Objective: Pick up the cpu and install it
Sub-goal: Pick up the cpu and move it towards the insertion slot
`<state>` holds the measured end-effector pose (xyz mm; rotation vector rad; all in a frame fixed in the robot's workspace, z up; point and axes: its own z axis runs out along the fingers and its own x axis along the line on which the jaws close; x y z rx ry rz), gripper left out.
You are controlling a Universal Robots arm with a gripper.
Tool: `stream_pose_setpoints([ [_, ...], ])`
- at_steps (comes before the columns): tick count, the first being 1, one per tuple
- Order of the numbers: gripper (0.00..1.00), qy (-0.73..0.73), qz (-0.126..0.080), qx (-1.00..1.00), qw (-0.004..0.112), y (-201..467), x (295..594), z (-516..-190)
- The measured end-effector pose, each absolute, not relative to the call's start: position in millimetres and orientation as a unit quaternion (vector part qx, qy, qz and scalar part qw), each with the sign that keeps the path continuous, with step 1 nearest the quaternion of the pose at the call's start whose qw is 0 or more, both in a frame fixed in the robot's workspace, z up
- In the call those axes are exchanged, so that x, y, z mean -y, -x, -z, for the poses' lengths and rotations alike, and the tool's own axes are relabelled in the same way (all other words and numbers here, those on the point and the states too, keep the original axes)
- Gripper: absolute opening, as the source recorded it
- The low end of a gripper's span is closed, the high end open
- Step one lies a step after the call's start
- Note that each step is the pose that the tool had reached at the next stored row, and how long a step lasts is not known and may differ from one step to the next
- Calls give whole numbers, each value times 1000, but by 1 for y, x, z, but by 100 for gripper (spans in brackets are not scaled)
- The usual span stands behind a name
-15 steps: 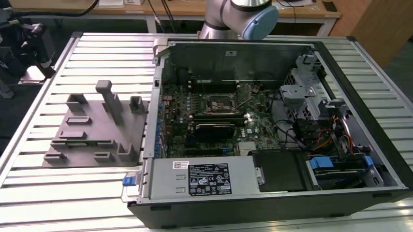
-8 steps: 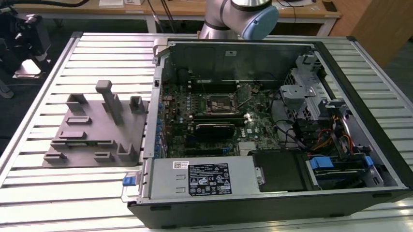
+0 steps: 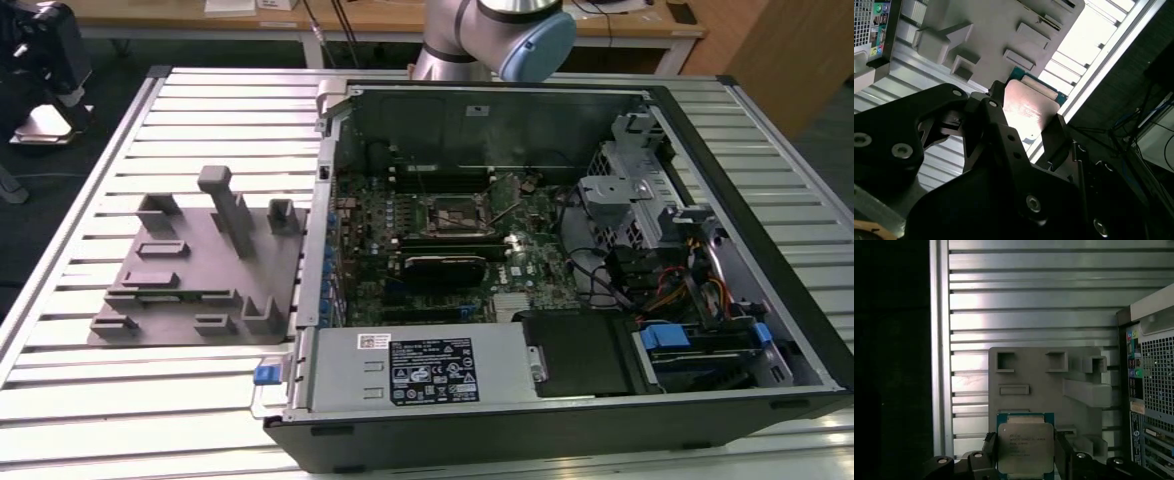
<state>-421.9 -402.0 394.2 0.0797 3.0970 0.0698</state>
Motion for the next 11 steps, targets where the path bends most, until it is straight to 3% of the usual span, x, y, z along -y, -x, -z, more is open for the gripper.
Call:
stream_pose_setpoints([
  [11, 54, -26, -22, -999, 21, 413, 402, -394],
])
